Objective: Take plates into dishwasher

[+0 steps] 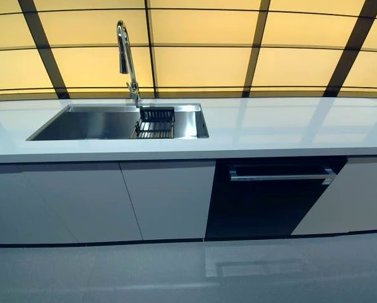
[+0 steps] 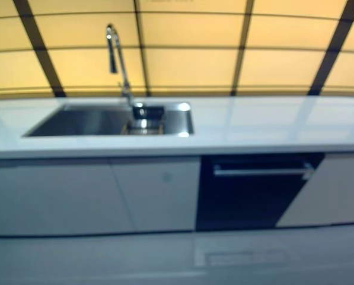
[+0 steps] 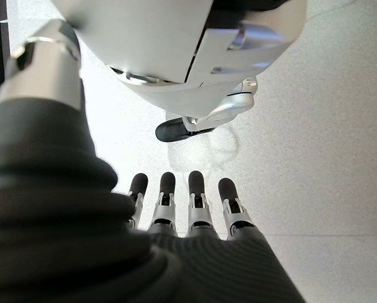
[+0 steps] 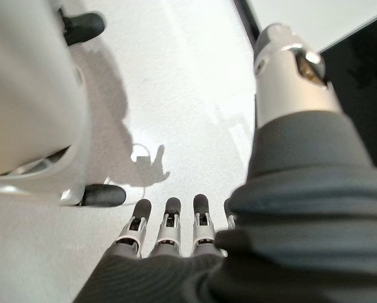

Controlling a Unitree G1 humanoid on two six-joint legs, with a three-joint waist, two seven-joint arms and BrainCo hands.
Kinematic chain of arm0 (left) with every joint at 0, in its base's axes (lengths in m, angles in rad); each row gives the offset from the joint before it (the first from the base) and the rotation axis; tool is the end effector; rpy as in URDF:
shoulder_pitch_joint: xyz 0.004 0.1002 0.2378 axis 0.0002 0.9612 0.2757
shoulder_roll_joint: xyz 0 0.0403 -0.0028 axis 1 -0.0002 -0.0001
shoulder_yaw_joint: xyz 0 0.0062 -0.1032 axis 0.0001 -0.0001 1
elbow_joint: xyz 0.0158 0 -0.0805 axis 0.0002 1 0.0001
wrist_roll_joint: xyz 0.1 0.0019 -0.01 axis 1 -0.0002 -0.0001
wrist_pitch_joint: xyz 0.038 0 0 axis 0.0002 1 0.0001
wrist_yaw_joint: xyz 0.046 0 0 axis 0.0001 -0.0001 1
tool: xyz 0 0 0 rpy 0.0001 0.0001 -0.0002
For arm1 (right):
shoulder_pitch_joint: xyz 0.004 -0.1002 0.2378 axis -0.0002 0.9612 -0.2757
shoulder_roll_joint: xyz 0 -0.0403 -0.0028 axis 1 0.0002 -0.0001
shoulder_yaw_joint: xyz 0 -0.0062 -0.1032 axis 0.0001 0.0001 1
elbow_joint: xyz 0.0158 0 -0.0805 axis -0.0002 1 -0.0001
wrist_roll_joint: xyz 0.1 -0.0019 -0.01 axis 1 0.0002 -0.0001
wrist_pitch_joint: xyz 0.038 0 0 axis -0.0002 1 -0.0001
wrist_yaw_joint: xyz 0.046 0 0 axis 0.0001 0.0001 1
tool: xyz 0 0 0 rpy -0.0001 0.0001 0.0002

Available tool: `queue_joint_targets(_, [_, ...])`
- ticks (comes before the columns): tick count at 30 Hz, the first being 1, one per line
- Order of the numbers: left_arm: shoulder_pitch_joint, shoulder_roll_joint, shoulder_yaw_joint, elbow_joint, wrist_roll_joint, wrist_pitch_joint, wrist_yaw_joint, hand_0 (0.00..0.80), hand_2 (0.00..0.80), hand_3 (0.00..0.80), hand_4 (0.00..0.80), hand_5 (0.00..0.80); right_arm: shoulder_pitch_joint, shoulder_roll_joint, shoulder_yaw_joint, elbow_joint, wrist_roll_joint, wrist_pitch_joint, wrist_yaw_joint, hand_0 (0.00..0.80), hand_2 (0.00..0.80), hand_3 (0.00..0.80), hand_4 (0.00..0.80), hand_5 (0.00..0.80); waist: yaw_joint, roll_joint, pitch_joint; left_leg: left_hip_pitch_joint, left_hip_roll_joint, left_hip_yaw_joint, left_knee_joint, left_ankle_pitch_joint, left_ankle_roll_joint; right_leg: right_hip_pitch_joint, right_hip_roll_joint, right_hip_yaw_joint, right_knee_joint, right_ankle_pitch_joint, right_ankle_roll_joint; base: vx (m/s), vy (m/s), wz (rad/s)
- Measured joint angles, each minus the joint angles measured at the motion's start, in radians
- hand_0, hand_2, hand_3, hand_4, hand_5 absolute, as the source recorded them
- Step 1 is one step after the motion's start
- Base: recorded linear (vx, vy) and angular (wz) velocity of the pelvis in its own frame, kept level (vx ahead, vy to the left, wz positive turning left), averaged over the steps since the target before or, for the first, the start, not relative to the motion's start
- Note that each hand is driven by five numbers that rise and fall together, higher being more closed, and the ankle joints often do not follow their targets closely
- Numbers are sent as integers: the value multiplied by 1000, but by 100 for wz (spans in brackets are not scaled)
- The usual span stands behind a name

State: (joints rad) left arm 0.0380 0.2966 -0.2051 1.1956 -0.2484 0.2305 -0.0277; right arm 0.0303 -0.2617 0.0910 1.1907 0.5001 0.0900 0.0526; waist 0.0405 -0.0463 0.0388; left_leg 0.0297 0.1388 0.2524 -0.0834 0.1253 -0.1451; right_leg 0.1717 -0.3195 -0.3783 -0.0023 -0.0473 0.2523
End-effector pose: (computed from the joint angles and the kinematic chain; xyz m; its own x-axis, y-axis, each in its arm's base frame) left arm 0.0522 0.2395 -0.1146 0.0992 0.1807 -0.9785 -0.0263 0.9835 0.1789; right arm 0.0637 -0.2337 -0.1142 0.2811 -0.1328 -0.9504 0.3549 0.9345 -0.0256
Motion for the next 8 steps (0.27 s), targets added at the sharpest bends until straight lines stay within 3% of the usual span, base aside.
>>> queue_joint_targets(8, [0,-5,-4,-3,0,0,9,0,0,0,0,0,-2,18,1,0,0,11,-19,0,0,0,0,0,0,7,4,12,3,16,0,-5,-6,-1,0,15,0,0,0,-11,-3,-5])
